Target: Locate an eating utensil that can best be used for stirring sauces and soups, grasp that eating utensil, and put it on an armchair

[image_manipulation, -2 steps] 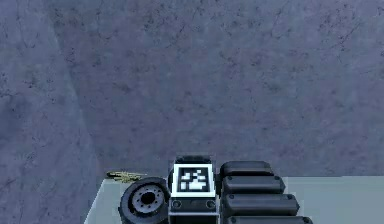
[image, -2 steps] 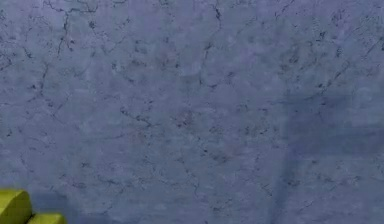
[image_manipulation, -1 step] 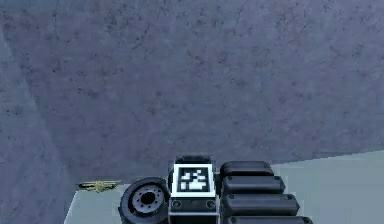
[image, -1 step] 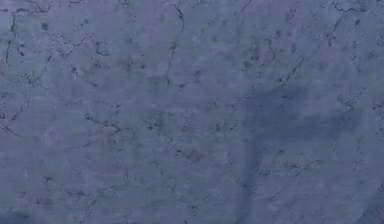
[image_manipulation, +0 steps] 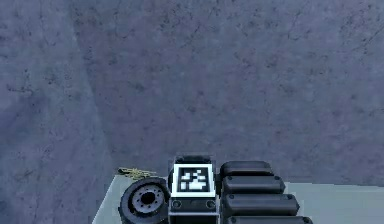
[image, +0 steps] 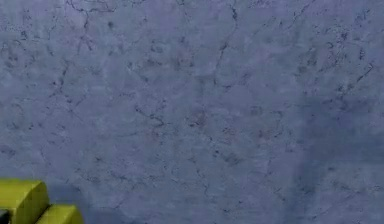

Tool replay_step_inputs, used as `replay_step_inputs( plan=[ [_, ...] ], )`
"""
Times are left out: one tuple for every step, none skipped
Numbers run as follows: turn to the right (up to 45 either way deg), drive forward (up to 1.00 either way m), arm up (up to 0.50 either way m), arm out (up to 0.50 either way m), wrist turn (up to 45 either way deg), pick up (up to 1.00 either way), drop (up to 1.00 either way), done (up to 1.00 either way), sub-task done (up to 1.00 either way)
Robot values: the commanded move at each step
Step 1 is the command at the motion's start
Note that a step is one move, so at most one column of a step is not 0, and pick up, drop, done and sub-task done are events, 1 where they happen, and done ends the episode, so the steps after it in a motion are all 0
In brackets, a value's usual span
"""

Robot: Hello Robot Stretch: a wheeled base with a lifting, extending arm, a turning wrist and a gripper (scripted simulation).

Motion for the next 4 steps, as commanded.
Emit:
replay_step_inputs(
  plan=[
    [15.0,0.0,0.0,0.0,0.0,0.0,0.0,0.0,0.0],
    [-15.0,0.0,0.0,0.0,0.0,0.0,0.0,0.0,0.0],
    [15.0,0.0,0.0,0.0,0.0,0.0,0.0,0.0,0.0],
    [-45.0,0.0,0.0,0.0,0.0,0.0,0.0,0.0,0.0]
  ],
)
